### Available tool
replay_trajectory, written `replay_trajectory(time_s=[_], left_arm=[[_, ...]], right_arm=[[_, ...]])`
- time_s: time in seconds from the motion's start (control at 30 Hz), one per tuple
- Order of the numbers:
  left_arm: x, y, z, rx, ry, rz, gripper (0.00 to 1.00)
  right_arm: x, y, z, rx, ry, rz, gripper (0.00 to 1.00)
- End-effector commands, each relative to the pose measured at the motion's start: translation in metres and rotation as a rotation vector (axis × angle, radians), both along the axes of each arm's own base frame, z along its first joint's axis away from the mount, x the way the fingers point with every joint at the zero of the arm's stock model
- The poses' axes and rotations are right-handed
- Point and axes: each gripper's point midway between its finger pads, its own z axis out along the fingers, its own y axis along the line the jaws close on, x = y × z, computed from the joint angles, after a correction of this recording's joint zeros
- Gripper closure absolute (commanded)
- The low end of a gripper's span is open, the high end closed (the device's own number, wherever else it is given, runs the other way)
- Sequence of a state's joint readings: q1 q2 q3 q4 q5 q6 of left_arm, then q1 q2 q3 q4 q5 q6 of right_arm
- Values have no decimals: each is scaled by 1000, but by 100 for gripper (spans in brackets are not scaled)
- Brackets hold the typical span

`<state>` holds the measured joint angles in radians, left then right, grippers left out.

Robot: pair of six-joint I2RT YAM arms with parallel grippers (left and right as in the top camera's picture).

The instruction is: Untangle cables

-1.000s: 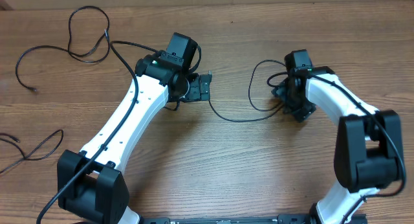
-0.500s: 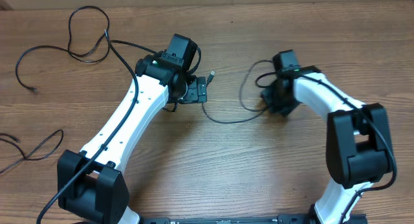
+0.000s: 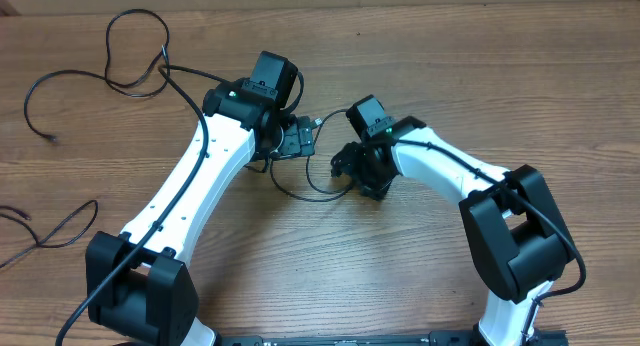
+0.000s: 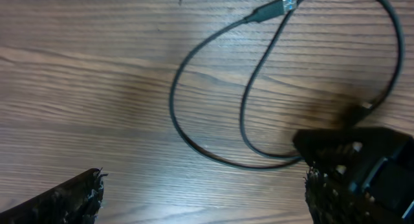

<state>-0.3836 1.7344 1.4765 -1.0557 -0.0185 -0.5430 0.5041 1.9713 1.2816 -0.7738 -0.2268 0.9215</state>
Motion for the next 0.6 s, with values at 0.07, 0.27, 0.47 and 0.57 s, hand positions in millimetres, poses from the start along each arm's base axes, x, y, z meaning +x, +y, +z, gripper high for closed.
replay_trajectory(time_s=[0.07, 0.27, 0.47, 0.57], left_arm=[[-4, -27, 2, -163, 42, 34, 0], [-23, -46, -14, -216, 141, 260, 1], [-62, -58, -55, -220, 274, 665, 11], [-71, -65, -75, -236, 282, 836, 7]], right_arm=[[34, -71, 15, -221, 8, -101, 5], [72, -147, 88, -331, -17, -268, 0], [83, -191, 118, -255, -15, -268, 0], [81, -196, 118, -189, -2, -223, 0]])
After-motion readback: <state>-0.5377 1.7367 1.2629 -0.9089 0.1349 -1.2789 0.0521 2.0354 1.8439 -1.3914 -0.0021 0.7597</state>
